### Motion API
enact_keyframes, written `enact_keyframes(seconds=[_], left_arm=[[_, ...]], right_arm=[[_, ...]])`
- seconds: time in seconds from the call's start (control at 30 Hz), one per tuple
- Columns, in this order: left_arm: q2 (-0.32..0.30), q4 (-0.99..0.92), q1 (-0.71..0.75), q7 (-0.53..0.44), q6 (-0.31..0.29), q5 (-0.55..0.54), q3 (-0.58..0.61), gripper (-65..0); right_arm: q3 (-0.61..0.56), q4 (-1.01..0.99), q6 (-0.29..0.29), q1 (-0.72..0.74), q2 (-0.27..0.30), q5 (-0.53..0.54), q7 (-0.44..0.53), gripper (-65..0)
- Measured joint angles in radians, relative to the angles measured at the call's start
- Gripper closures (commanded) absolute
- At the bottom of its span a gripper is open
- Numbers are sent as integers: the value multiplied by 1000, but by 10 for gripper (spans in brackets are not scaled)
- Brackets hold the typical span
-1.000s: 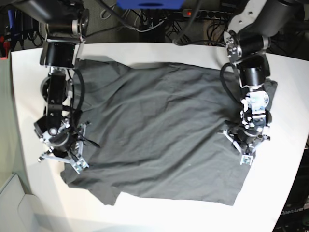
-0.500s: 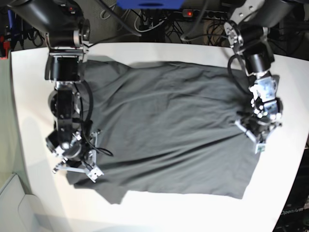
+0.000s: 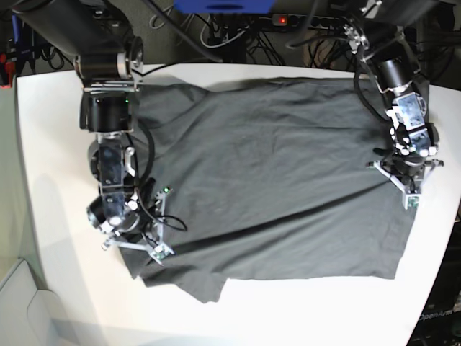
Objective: Layout the t-shirt on the table in an organized manner, then fold the t-shirt properly
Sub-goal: 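Move both grippers down onto the shirt's side edges and grasp, then pull the shirt edges with both grippers to smooth it flat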
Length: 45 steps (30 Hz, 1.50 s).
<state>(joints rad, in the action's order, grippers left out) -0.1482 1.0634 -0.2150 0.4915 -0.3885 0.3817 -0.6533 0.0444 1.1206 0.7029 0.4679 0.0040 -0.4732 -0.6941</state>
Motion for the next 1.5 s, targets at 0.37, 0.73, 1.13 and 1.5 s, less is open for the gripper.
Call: enact_keyframes(seconds=[0.37, 0.73, 1.13, 1.5], left_arm=[[59, 186, 17, 196, -7, 42, 63, -1], [64, 220, 4, 188, -7, 39, 130, -1], [79, 299, 61, 200, -8, 38, 121, -1], [40, 356, 1, 260, -6, 41, 119, -1]], right_arm=[[-3, 48, -14, -142, 68, 21, 67, -102], [-161, 429, -15, -431, 95, -2, -78, -102], [-159, 556, 0, -328, 98, 5, -159, -102], [-112, 218, 1, -58, 50, 11, -138, -86]])
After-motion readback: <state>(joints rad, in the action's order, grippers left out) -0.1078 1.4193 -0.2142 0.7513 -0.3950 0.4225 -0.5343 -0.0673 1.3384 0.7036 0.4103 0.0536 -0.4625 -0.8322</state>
